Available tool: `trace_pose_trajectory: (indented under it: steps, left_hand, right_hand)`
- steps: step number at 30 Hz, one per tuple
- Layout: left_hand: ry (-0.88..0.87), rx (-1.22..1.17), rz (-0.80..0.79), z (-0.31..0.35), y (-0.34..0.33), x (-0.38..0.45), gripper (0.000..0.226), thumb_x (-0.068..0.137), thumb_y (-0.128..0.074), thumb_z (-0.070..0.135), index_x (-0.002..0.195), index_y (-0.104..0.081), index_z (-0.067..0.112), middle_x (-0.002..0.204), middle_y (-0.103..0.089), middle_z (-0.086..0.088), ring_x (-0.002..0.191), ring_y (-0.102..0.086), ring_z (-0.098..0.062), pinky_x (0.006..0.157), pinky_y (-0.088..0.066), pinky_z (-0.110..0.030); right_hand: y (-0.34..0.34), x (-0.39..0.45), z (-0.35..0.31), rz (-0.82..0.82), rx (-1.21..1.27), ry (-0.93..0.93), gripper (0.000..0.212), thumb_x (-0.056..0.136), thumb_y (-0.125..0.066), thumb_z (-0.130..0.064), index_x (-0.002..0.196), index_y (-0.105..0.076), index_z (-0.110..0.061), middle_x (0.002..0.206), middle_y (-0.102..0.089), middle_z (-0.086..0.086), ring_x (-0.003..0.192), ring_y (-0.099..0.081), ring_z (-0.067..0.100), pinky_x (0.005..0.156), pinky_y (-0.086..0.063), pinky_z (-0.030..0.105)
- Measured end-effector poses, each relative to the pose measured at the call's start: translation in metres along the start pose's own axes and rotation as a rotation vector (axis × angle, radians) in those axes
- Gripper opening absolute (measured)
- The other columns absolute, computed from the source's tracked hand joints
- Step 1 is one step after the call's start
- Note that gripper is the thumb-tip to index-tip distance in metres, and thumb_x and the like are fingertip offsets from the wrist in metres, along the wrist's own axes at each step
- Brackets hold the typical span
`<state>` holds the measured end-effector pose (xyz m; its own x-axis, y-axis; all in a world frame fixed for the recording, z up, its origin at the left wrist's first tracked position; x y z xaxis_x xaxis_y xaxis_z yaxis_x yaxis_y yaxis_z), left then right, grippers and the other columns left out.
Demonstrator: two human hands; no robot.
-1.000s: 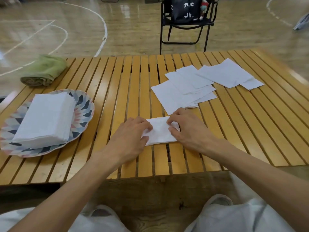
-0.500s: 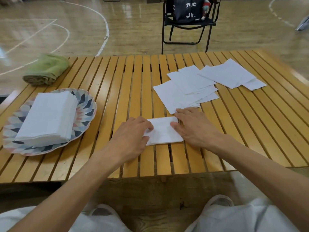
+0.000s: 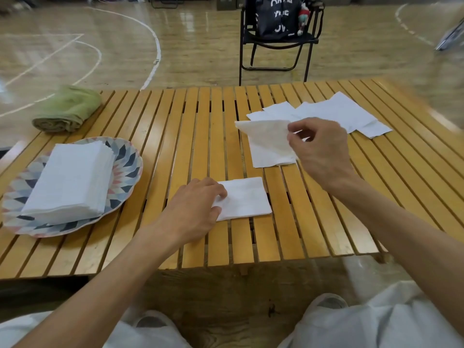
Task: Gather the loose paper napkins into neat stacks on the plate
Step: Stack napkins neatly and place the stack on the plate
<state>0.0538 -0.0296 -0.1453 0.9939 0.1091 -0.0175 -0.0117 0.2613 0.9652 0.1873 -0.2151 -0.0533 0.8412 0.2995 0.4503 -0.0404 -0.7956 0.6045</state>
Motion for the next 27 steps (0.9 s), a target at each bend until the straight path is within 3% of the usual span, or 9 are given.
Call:
trace_pose_trajectory:
  steps: [4, 8, 13, 15, 17, 19, 22, 27]
  left_hand:
    - [-0.005, -0.01, 0.013, 0.001, 0.002, -0.001, 0.038, 0.096, -0.058, 0.03, 0.133, -0.053, 0.03, 0.14, -0.049, 0.008, 0.127, -0.045, -0.014, 0.108, -0.037, -0.037]
    - [-0.007, -0.101, 0.119, 0.002, 0.014, -0.001, 0.039, 0.095, -0.06, 0.033, 0.133, -0.054, 0.029, 0.138, -0.051, 0.008, 0.124, -0.048, -0.013, 0.106, -0.037, -0.035]
    - [0.085, -0.478, 0.342, -0.011, 0.046, 0.002, 0.055, 0.089, -0.064, 0.048, 0.138, -0.045, 0.033, 0.123, -0.053, 0.016, 0.102, -0.055, 0.003, 0.084, -0.046, -0.02]
    - [0.144, -0.647, 0.433, -0.021, 0.059, 0.0, 0.073, 0.082, -0.068, 0.058, 0.143, -0.036, 0.032, 0.127, -0.049, 0.016, 0.108, -0.054, 0.002, 0.082, -0.044, -0.017]
    - [0.152, -0.815, 0.453, -0.025, 0.067, -0.002, 0.082, 0.078, -0.069, 0.063, 0.144, -0.034, 0.03, 0.136, -0.049, 0.013, 0.118, -0.053, -0.002, 0.09, -0.044, -0.021]
    - [0.103, -0.972, 0.426, -0.022, 0.072, -0.002, 0.075, 0.079, -0.069, 0.061, 0.141, -0.043, 0.025, 0.13, -0.058, 0.013, 0.117, -0.057, -0.001, 0.092, -0.051, -0.023]
    - [0.055, -1.123, 0.406, -0.017, 0.077, -0.004, 0.048, 0.084, -0.068, 0.045, 0.127, -0.06, 0.025, 0.114, -0.069, 0.011, 0.107, -0.064, -0.002, 0.084, -0.053, -0.017]
    - [0.094, -1.244, 0.425, -0.022, 0.076, -0.005, 0.024, 0.091, -0.066, 0.026, 0.115, -0.065, 0.029, 0.112, -0.072, 0.006, 0.108, -0.066, -0.012, 0.094, -0.054, -0.036]
  right_hand:
    - [0.03, 0.005, -0.004, 0.141, 0.12, 0.001, 0.01, 0.093, -0.068, -0.017, 0.099, -0.07, -0.025, 0.085, -0.066, -0.019, 0.083, -0.065, 0.0, 0.078, -0.053, 0.011]
    - [0.036, 0.005, -0.009, 0.124, 0.196, 0.026, 0.006, 0.093, -0.067, -0.018, 0.099, -0.069, -0.019, 0.089, -0.067, -0.009, 0.086, -0.066, 0.01, 0.077, -0.056, 0.02]
    - [0.027, 0.003, -0.017, 0.01, 0.41, 0.014, 0.007, 0.091, -0.07, -0.012, 0.095, -0.068, -0.017, 0.092, -0.071, 0.004, 0.088, -0.069, 0.018, 0.081, -0.057, 0.025]
    - [0.022, 0.002, -0.017, -0.036, 0.502, -0.019, 0.009, 0.09, -0.07, -0.009, 0.091, -0.068, -0.018, 0.088, -0.071, 0.004, 0.084, -0.069, 0.016, 0.079, -0.056, 0.024]
    - [0.016, 0.0, -0.013, -0.086, 0.585, -0.074, 0.008, 0.09, -0.07, -0.008, 0.09, -0.068, -0.016, 0.083, -0.071, 0.0, 0.079, -0.067, 0.013, 0.079, -0.055, 0.023]
    - [0.008, -0.003, -0.01, -0.138, 0.68, -0.133, 0.007, 0.091, -0.069, -0.006, 0.091, -0.068, -0.013, 0.083, -0.07, 0.001, 0.08, -0.066, 0.015, 0.082, -0.056, 0.027]
    - [-0.005, -0.007, -0.01, -0.219, 0.778, -0.185, 0.011, 0.092, -0.067, -0.003, 0.09, -0.068, -0.014, 0.082, -0.069, 0.001, 0.081, -0.065, 0.018, 0.086, -0.056, 0.032]
    - [-0.018, -0.011, -0.004, -0.278, 0.827, -0.263, 0.012, 0.085, -0.071, -0.019, 0.097, -0.068, -0.018, 0.084, -0.069, -0.005, 0.074, -0.062, 0.013, 0.072, -0.051, 0.027]
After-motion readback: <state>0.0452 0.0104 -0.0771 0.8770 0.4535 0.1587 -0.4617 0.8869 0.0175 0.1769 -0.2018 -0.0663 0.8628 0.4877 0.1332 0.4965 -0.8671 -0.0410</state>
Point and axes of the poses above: each hand's wrist, its own x-axis towards the middle knuckle, its own y-axis out of the back of the hand, z = x × y, the point moved 10 cm from there along x, towards the middle knuckle
